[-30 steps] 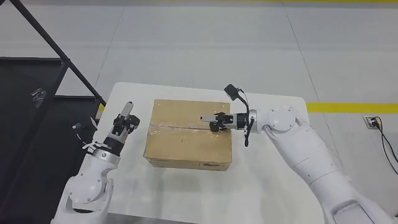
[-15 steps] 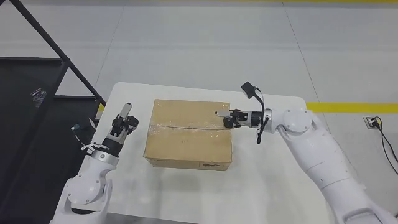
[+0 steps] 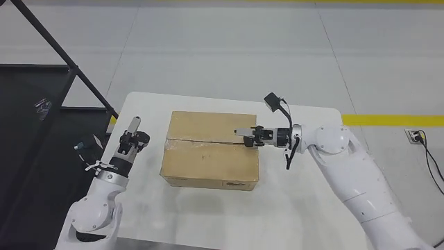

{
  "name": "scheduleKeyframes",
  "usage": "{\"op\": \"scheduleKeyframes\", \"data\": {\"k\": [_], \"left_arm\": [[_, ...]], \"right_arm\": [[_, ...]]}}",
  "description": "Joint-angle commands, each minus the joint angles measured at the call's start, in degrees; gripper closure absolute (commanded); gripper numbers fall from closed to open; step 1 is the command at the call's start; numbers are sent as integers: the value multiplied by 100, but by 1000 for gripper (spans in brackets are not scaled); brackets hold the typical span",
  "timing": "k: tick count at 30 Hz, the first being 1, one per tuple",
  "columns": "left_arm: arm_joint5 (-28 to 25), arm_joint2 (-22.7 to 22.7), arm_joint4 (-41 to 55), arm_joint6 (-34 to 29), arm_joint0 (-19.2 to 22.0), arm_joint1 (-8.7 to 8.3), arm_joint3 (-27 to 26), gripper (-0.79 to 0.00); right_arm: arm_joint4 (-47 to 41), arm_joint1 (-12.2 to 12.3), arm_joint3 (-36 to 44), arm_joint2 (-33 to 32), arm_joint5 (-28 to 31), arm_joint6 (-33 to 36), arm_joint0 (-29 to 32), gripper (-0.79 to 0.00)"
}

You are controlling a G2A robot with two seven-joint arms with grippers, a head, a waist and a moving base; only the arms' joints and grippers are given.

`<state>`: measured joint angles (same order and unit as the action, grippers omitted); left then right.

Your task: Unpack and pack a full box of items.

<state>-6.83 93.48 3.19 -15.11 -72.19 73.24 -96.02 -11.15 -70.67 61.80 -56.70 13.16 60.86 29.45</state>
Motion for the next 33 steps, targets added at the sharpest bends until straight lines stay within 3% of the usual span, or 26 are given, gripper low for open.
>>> {"op": "scheduleKeyframes", "data": {"k": [1,20,33], "left_arm": [[-22,35,24,24,-50,-4,-16,-785],[-207,278,308,-36,-258,-53,169,-785],[-356,474,549,-109,-426,-87,267,-785]], "right_arm": [[-6,-64,-137,175,-77,-10,-115,-785],[-508,-782,-1313,1260,-188,-628,-880,-785],[-793,-1451,-1937,1942,-105,-1103,-1234,-785]]}}
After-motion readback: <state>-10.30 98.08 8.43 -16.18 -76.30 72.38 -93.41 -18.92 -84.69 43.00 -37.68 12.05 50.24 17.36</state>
